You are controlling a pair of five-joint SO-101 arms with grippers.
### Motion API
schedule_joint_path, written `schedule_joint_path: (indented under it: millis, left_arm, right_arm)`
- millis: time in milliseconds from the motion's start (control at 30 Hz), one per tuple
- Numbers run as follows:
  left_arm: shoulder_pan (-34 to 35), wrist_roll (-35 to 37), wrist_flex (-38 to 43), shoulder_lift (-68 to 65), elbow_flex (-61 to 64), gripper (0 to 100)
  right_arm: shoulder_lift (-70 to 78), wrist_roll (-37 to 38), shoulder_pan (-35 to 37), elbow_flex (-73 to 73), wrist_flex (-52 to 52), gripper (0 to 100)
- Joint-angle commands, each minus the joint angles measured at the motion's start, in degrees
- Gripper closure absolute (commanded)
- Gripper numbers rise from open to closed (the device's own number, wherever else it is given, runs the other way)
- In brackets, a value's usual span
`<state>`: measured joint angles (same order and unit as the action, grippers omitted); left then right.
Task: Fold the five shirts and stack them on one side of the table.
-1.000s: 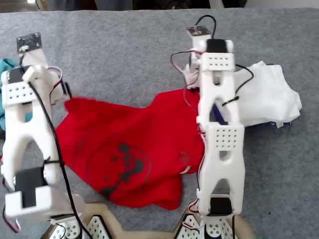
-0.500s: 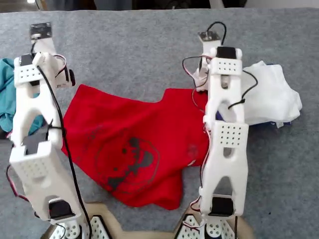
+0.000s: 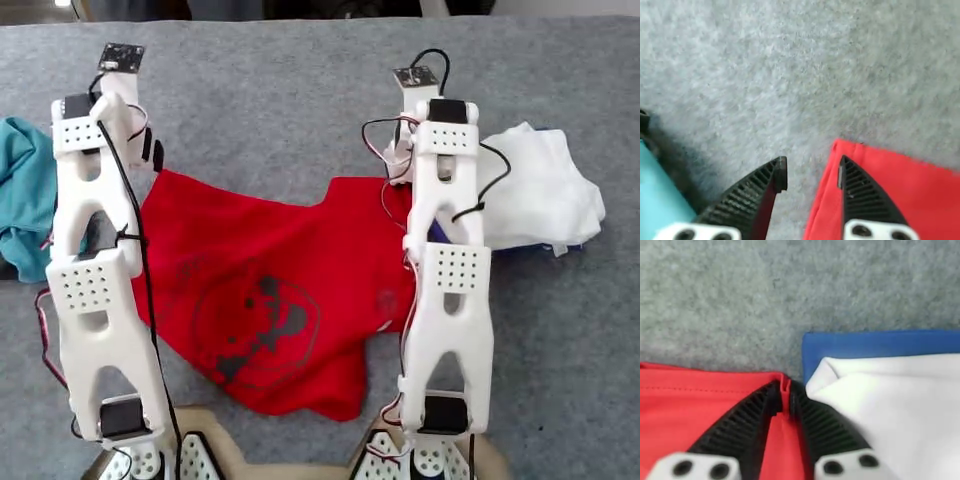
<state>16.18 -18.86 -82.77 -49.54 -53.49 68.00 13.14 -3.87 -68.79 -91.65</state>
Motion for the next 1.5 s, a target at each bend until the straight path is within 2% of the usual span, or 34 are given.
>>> schedule_joint_path:
  millis: [0,100,267,433,800,1000,1200,1467]
  left_arm:
    - [-0.6,-4.7,-4.8,-0.5,-7.3,82]
    - [-0.6,-8.7,-6.5,-2.9,-9.2,82]
    - [-0.9,-8.7,-6.9,-5.6,-10.8,82]
    - [-3.6,-8.8,-11.4,-6.2,-15.2,82]
    - [-3.6,-9.0,-8.4,-11.0,-16.3,82]
    - [-2.2,-8.6,-3.8,-12.7,-16.3,82]
    - [-2.3,-8.6,-4.2,-12.2,-17.0,82]
    - [-2.4,-8.6,-10.1,-12.8,-27.7,82]
  right_arm:
    - [-0.3,-0.4,1.2,-2.4,-0.3,98.5]
    - [-0.4,-1.6,1.0,-2.6,-0.3,98.5]
    - [-0.7,-2.0,0.9,-2.7,-0.3,98.5]
    - [-0.7,-2.0,0.9,-2.7,-0.3,98.5]
    - [-0.6,-2.0,0.8,-2.7,-0.3,98.5]
    - [-0.5,-2.1,0.8,-2.7,-0.3,98.5]
    - [-0.5,-2.1,0.8,-2.7,-0.3,98.5]
    - [-0.6,-2.3,0.8,-2.7,-0.3,98.5]
